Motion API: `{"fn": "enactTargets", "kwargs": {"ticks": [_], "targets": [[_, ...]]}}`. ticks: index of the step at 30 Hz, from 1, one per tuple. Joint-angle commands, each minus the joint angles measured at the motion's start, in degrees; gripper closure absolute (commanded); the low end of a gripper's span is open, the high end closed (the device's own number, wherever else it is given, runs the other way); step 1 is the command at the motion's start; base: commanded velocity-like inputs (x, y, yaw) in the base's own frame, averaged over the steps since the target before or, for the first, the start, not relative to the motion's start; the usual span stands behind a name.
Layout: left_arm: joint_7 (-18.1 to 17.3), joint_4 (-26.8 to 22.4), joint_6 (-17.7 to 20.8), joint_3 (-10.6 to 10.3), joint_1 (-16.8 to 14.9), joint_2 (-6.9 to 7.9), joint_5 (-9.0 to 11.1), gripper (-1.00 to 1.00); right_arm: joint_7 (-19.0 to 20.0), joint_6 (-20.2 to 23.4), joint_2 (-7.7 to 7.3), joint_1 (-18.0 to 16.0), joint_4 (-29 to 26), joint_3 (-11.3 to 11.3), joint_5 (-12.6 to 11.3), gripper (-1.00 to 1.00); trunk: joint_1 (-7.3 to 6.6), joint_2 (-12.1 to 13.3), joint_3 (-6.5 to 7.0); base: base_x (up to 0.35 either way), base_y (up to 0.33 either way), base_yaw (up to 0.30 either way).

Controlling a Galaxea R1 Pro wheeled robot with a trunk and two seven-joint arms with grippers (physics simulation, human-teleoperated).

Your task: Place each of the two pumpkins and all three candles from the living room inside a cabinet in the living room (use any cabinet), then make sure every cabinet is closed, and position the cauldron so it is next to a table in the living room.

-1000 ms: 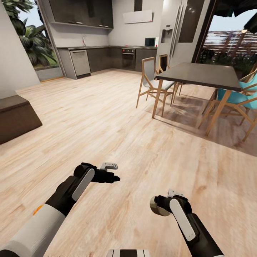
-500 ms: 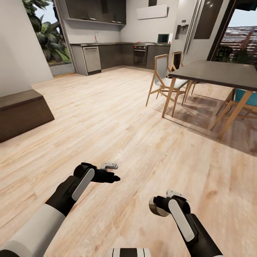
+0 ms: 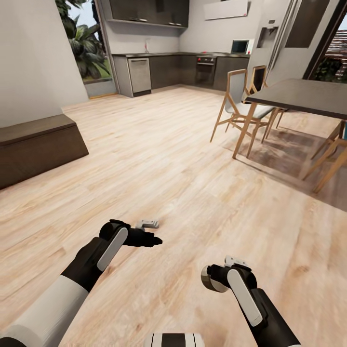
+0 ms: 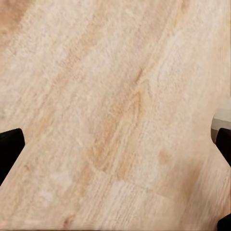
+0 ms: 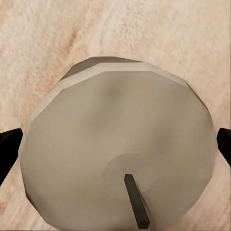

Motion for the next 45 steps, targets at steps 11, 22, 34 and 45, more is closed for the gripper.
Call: {"fn": "enactTargets", "kwargs": {"ticks": [11,22,34,45], "targets": [[0.1,0.0,0.1,-0.1,0.0,0.04,0.1,-1.0,-0.3,-0.1,-0.06,0.0,0.0,1.2,-0.8,1.0,-0.01,0.0,-0.37,0.0,0.0,0.076],[0.1,0.0,0.1,-0.1,0.0,0.05,0.1,-1.0,-0.4,-0.2,-0.1,0.0,0.0,1.1,-0.8,1.0,-0.01,0.0,-0.37,0.0,0.0,0.006],[0.1,0.0,0.2,-0.2,0.0,0.04,0.1,-1.0,-0.5,-0.2,-0.1,0.0,0.0,1.2,-0.8,1.0,-0.01,0.0,-0.37,0.0,-0.029,0.231],[0.1,0.0,0.1,-0.2,0.0,0.04,0.1,-1.0,-0.5,-0.2,-0.09,0.0,0.0,1.3,-0.8,1.0,-0.01,0.0,-0.37,0.0,-0.062,0.286]]}}
